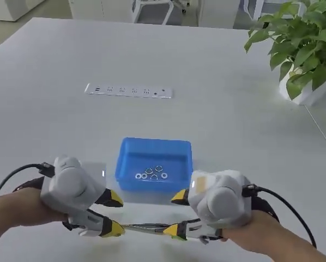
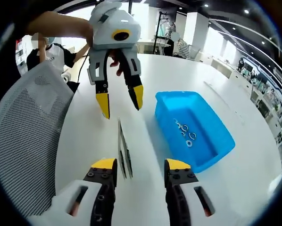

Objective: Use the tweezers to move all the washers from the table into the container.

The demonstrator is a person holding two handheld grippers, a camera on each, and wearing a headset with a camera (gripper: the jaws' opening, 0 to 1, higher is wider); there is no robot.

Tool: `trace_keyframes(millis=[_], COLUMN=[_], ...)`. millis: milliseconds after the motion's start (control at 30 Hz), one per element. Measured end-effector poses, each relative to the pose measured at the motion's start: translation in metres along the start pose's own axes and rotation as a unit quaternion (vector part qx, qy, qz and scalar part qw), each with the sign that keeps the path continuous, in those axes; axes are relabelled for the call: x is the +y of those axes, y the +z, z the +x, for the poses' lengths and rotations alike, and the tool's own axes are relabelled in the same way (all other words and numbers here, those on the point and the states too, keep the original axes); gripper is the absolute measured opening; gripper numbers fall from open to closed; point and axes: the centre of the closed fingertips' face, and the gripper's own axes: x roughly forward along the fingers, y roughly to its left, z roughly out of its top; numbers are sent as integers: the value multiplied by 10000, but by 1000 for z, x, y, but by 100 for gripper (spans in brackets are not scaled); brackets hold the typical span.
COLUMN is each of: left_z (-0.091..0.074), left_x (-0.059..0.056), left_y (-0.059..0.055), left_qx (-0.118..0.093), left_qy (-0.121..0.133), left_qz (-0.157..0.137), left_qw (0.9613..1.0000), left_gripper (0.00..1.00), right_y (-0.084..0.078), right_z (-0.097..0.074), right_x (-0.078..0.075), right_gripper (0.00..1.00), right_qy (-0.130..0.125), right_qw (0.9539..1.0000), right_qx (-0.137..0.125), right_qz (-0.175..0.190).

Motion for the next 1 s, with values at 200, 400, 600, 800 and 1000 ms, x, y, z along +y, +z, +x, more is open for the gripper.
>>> trace_keyframes(millis=[200, 400, 600, 800, 1000], left_z=[-30, -56, -60, -60, -61], left_x=[3, 6, 7, 1, 2], left_y=[15, 26, 29, 34, 34], left_qx=[-639, -1083, -1173, -1193, -1173], left_qy=[323, 623, 714, 614, 609], left_qz=[-389, -474, -512, -410, -370], left_qw=[9967, 9910, 9892, 9901, 9905], left_gripper=[63, 82, 97, 99, 99], right_y=[-1, -10, -17, -20, -18], right_z=[-31, -57, -70, -72, -74], right_x=[-17, -26, -30, -25, -23], right_gripper=[59, 74, 87, 99, 100], right_qy=[-449, -717, -862, -815, -792], right_qw=[9972, 9929, 9891, 9889, 9892], right_qx=[-382, -594, -710, -719, -732], right_qz=[455, 742, 965, 1017, 991])
